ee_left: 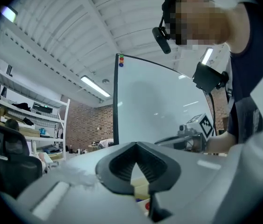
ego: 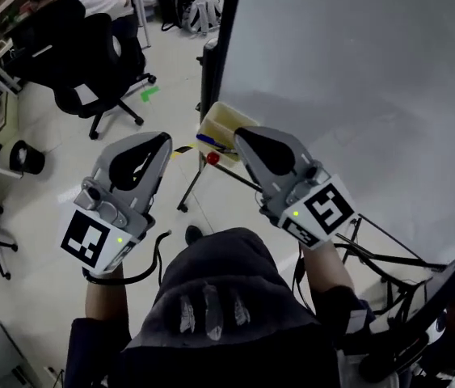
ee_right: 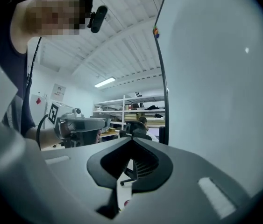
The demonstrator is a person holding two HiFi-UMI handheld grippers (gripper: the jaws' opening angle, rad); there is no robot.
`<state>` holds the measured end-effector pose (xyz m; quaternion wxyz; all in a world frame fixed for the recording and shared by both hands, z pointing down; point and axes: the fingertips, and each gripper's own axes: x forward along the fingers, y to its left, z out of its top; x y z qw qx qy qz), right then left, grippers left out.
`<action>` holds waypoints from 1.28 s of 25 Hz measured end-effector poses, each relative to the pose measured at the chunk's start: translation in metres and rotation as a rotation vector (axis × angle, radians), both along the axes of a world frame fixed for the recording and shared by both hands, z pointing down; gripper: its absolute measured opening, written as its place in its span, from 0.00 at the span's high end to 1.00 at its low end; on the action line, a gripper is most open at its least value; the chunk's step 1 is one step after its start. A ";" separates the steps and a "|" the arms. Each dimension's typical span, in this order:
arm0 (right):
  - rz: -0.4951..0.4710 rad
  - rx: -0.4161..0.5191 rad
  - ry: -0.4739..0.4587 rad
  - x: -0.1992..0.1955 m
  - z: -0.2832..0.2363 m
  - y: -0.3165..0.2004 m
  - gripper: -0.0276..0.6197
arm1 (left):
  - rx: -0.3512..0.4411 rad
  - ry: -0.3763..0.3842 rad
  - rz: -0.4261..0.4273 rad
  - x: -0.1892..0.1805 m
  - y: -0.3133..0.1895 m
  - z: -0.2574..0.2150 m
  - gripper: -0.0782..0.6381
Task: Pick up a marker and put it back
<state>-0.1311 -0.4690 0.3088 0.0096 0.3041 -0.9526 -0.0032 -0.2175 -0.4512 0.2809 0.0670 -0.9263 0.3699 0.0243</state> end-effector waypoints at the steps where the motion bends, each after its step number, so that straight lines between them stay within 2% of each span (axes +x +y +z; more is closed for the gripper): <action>1: 0.027 -0.016 0.007 0.001 0.006 -0.003 0.95 | -0.019 0.008 0.008 -0.004 -0.004 0.004 0.88; 6: 0.118 -0.054 0.068 0.015 0.043 -0.014 0.90 | -0.100 0.024 0.013 -0.012 -0.017 0.028 0.88; 10: 0.171 -0.137 0.100 0.034 0.090 -0.019 0.78 | -0.137 0.016 0.016 -0.007 -0.027 0.045 0.88; 13: 0.212 -0.187 0.104 0.044 0.116 -0.022 0.75 | -0.163 0.010 0.014 -0.006 -0.030 0.051 0.88; 20: 0.255 -0.269 0.098 0.034 0.155 -0.031 0.74 | -0.179 -0.018 0.012 -0.005 -0.036 0.057 0.88; 23: 0.280 -0.260 0.056 0.033 0.153 -0.032 0.74 | -0.187 -0.028 0.002 -0.010 -0.036 0.059 0.88; 28: 0.312 -0.230 0.049 0.035 0.153 -0.033 0.75 | -0.203 -0.038 -0.014 -0.020 -0.033 0.065 0.88; 32: 0.350 -0.210 0.080 0.039 0.155 -0.036 0.83 | -0.207 -0.039 -0.018 -0.025 -0.032 0.067 0.88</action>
